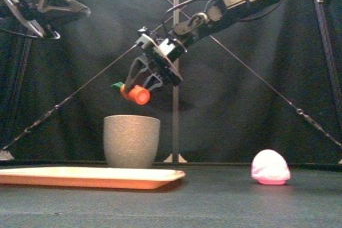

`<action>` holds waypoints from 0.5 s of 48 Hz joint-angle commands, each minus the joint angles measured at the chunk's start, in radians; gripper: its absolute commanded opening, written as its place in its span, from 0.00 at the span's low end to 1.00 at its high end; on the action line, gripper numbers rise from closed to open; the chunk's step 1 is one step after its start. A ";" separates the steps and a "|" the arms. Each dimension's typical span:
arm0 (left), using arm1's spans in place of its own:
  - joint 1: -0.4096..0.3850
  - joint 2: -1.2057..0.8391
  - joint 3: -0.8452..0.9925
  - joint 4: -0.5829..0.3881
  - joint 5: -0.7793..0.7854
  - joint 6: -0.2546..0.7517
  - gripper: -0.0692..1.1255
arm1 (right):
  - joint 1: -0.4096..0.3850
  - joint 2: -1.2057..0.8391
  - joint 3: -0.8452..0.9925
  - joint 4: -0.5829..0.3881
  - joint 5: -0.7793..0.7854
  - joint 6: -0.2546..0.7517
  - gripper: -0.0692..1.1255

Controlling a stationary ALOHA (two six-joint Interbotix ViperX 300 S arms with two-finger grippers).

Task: Pick the carrot then place it in the grey bowl
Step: Drop carrot in the grey bowl and return to neutral

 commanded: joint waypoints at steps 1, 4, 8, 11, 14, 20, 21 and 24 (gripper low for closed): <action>-0.003 0.002 -0.015 0.002 -0.005 0.000 0.03 | -0.006 -0.018 -0.031 -0.014 0.005 0.002 0.69; -0.003 0.000 -0.015 0.002 -0.005 0.000 0.03 | -0.008 -0.017 -0.026 -0.020 0.009 0.002 0.76; -0.003 0.002 -0.015 0.002 -0.005 0.000 0.03 | -0.006 -0.018 -0.018 -0.031 0.006 0.000 0.81; -0.003 0.002 -0.015 0.002 -0.005 0.000 0.03 | -0.006 -0.025 -0.017 -0.043 0.005 0.003 0.82; -0.003 0.002 -0.015 0.002 -0.005 0.000 0.03 | -0.006 -0.029 -0.018 -0.060 0.002 0.006 0.82; -0.003 0.002 -0.014 0.000 -0.005 0.000 0.03 | -0.002 -0.066 -0.008 -0.086 0.008 -0.002 0.82; -0.003 0.002 -0.014 0.000 -0.005 0.000 0.03 | 0.000 -0.078 0.002 -0.091 0.011 -0.003 0.82; -0.003 0.000 -0.015 0.000 -0.005 0.000 0.03 | 0.003 -0.124 0.037 -0.109 0.008 0.002 0.82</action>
